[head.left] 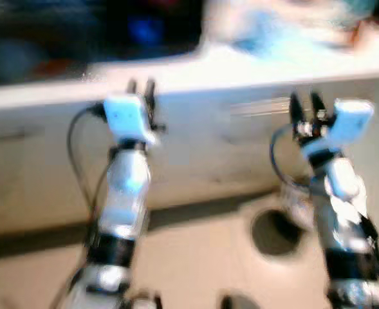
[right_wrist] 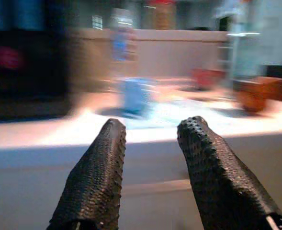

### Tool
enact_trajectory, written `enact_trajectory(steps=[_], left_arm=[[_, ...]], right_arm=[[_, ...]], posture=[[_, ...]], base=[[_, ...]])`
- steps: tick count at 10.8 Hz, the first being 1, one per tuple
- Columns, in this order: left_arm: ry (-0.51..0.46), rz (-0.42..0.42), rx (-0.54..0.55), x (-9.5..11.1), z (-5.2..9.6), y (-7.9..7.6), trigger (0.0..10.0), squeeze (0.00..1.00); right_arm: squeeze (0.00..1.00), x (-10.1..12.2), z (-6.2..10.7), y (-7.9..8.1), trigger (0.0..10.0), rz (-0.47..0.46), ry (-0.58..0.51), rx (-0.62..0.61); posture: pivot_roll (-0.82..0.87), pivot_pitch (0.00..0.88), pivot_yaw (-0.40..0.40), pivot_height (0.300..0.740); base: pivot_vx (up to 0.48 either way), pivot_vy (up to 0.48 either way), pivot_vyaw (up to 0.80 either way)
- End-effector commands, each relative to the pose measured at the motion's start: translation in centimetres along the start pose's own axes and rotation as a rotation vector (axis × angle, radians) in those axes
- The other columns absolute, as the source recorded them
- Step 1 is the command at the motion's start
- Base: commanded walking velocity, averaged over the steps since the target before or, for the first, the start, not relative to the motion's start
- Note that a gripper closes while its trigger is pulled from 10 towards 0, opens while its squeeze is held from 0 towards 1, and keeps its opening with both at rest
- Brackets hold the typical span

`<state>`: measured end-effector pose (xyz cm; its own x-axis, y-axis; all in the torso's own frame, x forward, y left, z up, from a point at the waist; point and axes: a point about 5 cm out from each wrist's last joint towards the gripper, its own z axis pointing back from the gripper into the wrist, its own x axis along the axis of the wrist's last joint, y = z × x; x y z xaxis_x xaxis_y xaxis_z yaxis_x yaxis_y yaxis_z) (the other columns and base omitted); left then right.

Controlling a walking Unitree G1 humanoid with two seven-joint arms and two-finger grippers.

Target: Kitchen organization

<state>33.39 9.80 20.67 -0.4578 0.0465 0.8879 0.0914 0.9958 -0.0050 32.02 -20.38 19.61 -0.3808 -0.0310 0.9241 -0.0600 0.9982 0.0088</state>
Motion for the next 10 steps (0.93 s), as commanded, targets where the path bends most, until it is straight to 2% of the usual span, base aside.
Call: enact_trajectory(steps=[1, 10], left_arm=[[-0.01, -0.018, 0.006, 0.24, -0.12, 0.61, 10.0, 0.0], [0.004, -0.008, 0.008, 0.06, -0.25, 0.7, 10.0, 0.0]], right_arm=[[0.0, 0.35, -0.22, 0.28, 10.0, -0.013, -0.014, 0.008], [0.0, 0.14, -0.34, 0.41, 10.0, -0.005, 0.0, 0.013]], posture=[[-0.04, 0.165, 0.018, 0.74], [-0.04, 0.159, 0.018, 0.74]], base=[[0.0, 0.0, -0.8], [0.0, 0.0, -0.8]])
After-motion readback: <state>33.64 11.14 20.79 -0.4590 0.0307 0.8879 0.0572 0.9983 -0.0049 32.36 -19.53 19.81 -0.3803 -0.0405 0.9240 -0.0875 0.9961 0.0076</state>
